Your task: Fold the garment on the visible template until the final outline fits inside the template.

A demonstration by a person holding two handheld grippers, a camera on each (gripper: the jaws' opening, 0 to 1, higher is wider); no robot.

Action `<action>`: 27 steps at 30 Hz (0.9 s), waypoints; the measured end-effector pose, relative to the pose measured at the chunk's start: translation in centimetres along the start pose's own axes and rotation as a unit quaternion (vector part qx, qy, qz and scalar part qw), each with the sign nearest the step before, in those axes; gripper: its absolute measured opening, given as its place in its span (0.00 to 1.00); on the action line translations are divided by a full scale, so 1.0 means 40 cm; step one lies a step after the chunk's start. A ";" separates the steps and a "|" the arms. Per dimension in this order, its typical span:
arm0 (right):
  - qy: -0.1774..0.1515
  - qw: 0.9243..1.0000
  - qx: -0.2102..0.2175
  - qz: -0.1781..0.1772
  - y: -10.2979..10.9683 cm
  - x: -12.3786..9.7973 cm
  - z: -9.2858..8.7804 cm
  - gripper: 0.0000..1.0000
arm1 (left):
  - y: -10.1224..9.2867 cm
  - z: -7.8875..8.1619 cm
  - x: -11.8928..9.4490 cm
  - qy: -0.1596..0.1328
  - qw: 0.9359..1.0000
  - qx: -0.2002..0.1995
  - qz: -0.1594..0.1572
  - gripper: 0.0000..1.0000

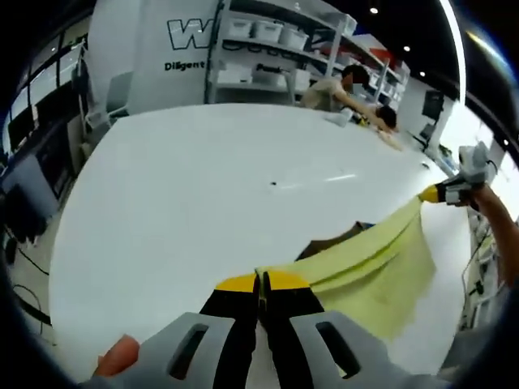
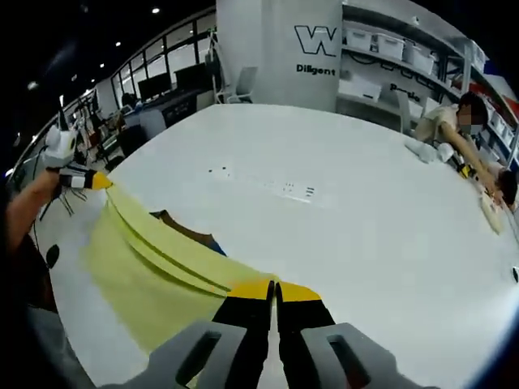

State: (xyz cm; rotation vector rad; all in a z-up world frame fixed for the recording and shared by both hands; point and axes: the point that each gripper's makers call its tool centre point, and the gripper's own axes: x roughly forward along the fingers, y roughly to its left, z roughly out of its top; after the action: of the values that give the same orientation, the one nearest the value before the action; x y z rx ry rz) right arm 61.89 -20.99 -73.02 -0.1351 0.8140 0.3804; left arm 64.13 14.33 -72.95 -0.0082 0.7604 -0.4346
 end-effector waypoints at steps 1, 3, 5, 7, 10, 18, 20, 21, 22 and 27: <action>0.003 1.000 0.000 -0.002 -0.002 0.012 -0.007 0.00 | 0.006 -0.004 0.012 0.000 1.000 -0.005 0.002 0.00; 0.004 1.000 0.002 -0.002 -0.006 0.036 -0.018 0.00 | 0.017 -0.020 0.040 0.006 1.000 -0.012 0.010 0.00; 0.007 1.000 0.004 -0.003 -0.009 0.053 -0.032 0.00 | 0.021 -0.036 0.062 0.013 1.000 -0.014 0.013 0.00; 0.009 1.000 0.010 -0.004 -0.014 0.064 -0.042 0.00 | 0.022 -0.044 0.077 0.014 1.000 -0.014 0.016 0.00; 0.012 1.000 0.016 -0.007 -0.026 0.081 -0.060 0.00 | 0.026 -0.052 0.098 0.012 1.000 -0.016 0.018 0.00; 0.018 1.000 0.010 -0.018 -0.040 0.113 -0.088 0.00 | 0.034 -0.078 0.132 0.013 0.999 -0.011 0.027 0.00; 0.023 0.999 0.003 -0.027 -0.045 0.117 -0.097 0.00 | 0.038 -0.088 0.137 0.016 0.999 -0.007 0.031 0.00; 0.027 0.999 -0.005 -0.031 -0.049 0.119 -0.102 0.00 | 0.040 -0.092 0.139 0.016 0.999 -0.005 0.032 0.00; 0.030 0.999 -0.005 -0.029 -0.044 0.122 -0.109 0.00 | 0.042 -0.095 0.141 0.014 0.999 -0.002 0.034 0.00; 0.040 0.999 -0.017 -0.031 -0.036 0.132 -0.127 0.00 | 0.036 -0.084 0.141 0.009 0.997 0.064 0.048 0.00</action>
State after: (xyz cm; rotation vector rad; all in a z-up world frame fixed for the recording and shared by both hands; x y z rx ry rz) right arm 62.28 -22.15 -80.39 -0.2077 0.8799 0.3310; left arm 66.05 13.96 -79.40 0.1509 0.7458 -0.3908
